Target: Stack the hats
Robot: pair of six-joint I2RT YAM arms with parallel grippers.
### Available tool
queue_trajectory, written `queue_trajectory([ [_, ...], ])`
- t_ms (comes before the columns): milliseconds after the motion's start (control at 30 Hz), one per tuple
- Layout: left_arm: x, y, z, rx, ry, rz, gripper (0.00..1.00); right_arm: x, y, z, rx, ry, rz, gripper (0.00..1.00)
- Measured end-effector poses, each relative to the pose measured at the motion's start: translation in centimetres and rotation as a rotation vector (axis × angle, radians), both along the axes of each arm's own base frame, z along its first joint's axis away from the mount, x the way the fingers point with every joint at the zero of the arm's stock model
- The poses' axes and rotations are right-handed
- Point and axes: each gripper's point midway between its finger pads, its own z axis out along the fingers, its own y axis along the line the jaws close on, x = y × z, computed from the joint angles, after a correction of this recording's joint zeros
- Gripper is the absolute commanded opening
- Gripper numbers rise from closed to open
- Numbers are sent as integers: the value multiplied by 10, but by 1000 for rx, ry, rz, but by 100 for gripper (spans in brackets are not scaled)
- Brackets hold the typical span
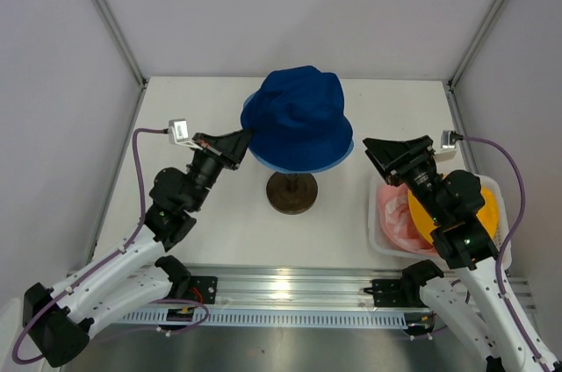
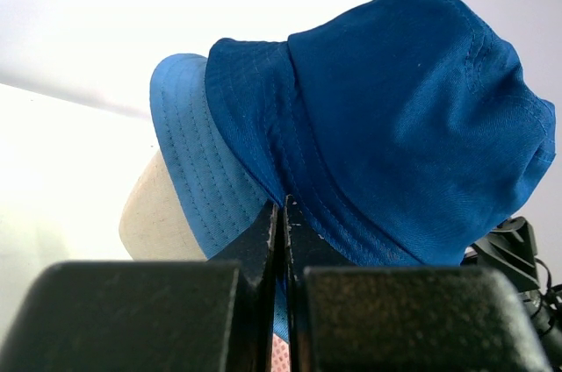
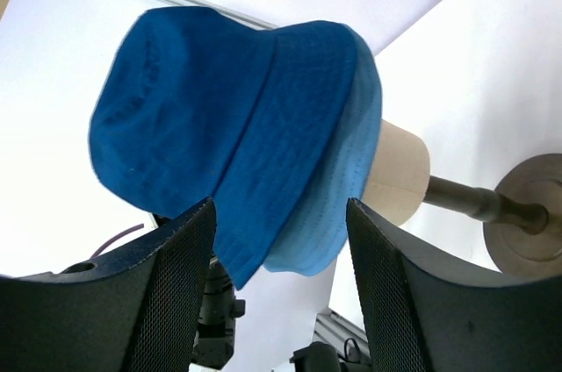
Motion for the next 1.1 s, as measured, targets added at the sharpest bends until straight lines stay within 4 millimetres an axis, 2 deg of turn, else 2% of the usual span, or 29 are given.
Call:
queue_trajectory([
  [133,0,0,0,-1,0,1,1,-2,1,9,-4,-14,9,64],
  [267,0,0,0,-3,-2,3,1,-3,8,9,13,-3,52,64],
  [667,2,-1,0,-5,-4,2,1,7,39,0,40,43,166,63],
  [800,2,-1,0,-7,-6,2,1,10,48,2,53,38,195,57],
  [900,3,-2,-1,-6,-3,4,1,11,51,5,62,26,206,41],
  [933,3,-2,-1,-5,-2,6,1,11,51,5,61,23,206,25],
  [1000,4,-1,-1,-6,-1,7,1,12,51,6,60,15,202,5],
  [1033,4,-1,-2,-6,-1,8,1,12,51,6,58,15,200,0],
  [1100,4,-1,-1,-7,-2,10,1,13,51,5,57,19,198,0],
])
